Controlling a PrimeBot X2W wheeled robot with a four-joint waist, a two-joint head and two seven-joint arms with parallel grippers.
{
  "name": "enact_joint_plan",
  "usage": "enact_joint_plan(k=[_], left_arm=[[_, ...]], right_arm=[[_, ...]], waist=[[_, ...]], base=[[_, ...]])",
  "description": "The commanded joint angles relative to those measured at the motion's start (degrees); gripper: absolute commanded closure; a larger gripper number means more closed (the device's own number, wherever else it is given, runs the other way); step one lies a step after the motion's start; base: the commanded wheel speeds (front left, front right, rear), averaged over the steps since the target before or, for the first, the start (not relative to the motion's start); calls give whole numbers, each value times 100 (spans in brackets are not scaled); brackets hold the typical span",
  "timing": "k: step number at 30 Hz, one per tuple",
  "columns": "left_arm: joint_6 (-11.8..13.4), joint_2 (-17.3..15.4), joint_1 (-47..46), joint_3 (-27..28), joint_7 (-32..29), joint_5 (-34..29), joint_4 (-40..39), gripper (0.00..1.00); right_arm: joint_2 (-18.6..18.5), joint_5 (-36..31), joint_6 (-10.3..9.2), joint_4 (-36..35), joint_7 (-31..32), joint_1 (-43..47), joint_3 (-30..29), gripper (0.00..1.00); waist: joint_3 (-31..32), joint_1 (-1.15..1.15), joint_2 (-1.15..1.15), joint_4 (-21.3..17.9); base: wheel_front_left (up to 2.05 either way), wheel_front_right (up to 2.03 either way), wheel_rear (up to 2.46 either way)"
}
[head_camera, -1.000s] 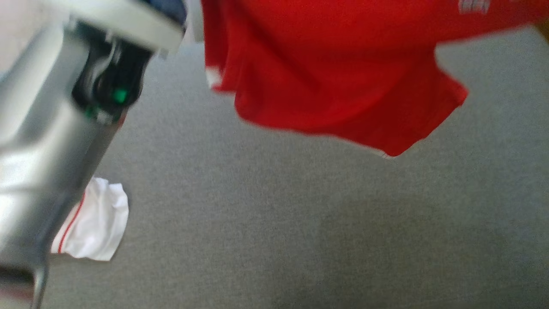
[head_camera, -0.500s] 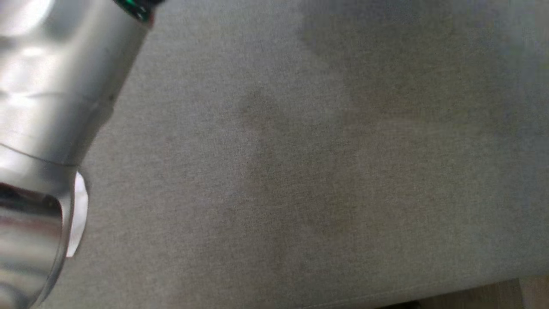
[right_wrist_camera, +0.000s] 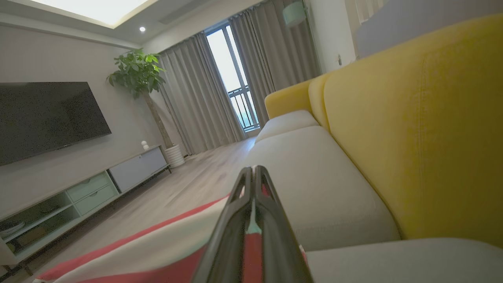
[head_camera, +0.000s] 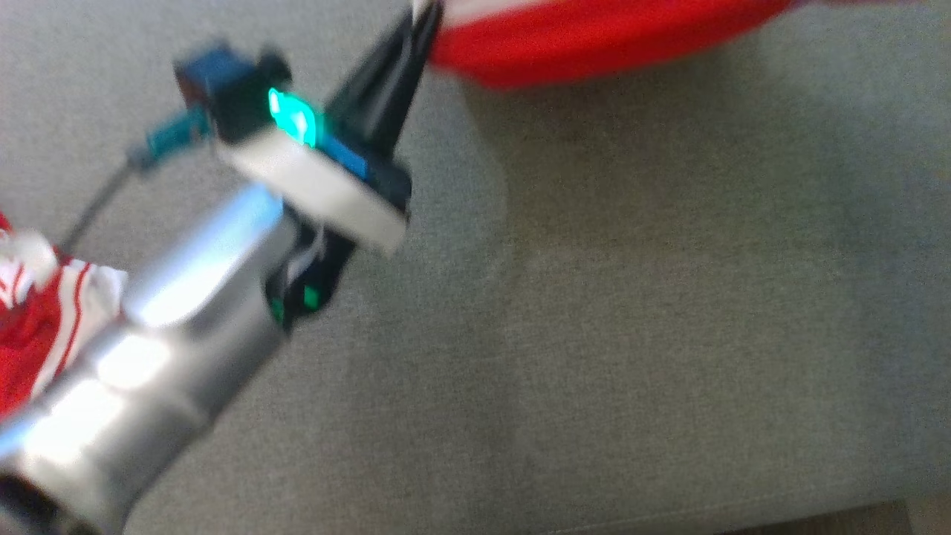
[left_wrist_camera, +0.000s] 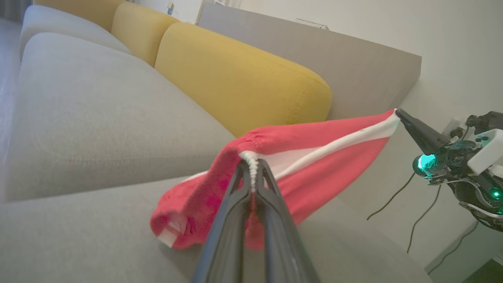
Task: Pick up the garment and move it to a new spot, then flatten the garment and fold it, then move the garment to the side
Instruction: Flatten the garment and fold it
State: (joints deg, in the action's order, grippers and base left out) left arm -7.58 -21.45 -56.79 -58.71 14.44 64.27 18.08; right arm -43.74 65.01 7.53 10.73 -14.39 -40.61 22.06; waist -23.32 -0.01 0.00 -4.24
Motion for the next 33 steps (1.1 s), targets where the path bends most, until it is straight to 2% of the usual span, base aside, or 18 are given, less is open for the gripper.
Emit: enact_joint_plan(k=[1,7,10,11,12,20,26,33], left_arm=[[10,-260,125,235,51,-88,-264,100],[27,-522,1772,499,54,-574,-1007,100],[176,-611,2568,490,54,-784,-1302,100],[176,-611,2568,490,54,-784,-1302,100],[302,-655,3030,473,55,-851,-1483,100],[695,-778,4014,340,55,-776,-2084,100],[798,-572,4082,578,2,-310,-2332,100],[740,82,3420,935,-404,508,-2100,100]], right_arm=[[-180,-43,-4,-241,-60,447,-114,100],[-372,-78,-4,-914,-60,2503,-405,100],[-359,-109,-4,-1260,-60,3408,-595,100],[-359,-109,-4,-1260,-60,3408,-595,100],[-318,-114,-4,-1475,-61,3905,-745,100],[-222,-260,-4,-2218,54,5180,-1401,100],[70,-607,-4,-2265,568,5236,-2012,100],[274,-1064,-4,-1745,1289,4149,-2073,100]], waist=[[324,1,0,18],[891,1,0,77],[1100,1,0,68],[1100,1,0,68],[1213,1,0,61],[1469,1,0,130],[1448,1,0,332],[895,1,0,673]], base=[[0,0,0],[0,0,0],[0,0,0],[0,0,0],[0,0,0],[0,0,0],[0,0,0],[0,0,0]])
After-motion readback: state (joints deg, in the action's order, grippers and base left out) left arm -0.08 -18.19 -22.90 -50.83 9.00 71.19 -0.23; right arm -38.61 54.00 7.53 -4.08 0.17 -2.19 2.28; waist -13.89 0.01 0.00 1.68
